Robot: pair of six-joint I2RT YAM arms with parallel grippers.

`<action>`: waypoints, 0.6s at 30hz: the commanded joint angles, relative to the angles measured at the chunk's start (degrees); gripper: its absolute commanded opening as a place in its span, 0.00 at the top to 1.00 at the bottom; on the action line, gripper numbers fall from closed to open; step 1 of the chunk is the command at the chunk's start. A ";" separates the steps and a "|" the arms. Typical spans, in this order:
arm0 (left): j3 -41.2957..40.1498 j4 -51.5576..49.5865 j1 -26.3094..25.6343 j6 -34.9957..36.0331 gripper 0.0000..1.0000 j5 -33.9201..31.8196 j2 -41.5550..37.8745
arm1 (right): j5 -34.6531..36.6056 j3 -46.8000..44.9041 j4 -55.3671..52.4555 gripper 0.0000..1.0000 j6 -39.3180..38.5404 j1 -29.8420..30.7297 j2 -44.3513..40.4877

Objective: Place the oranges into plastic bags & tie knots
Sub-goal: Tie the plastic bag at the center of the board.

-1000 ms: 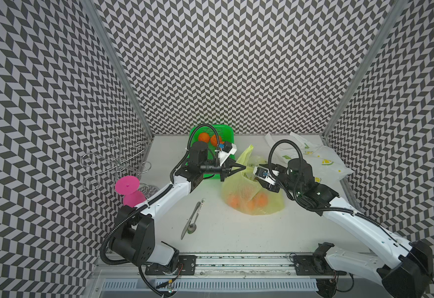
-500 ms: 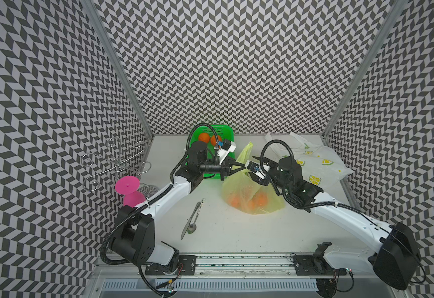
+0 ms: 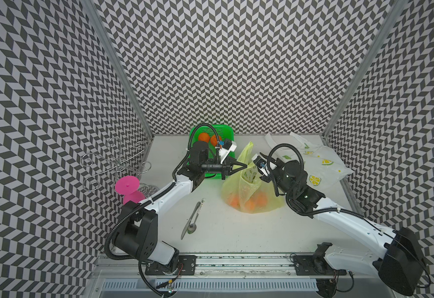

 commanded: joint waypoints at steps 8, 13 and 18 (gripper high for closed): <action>1.86 -4.24 0.93 12.90 1.00 1.18 -0.91 | -19.51 10.24 -19.31 0.31 2.64 -1.33 -3.95; 0.26 -3.37 1.31 14.07 1.00 0.98 -1.53 | -28.78 17.50 -29.29 0.16 2.38 -2.83 -1.58; -1.36 -3.30 1.48 17.30 1.00 0.48 -2.32 | -41.58 22.64 -30.64 0.12 8.63 -9.39 0.09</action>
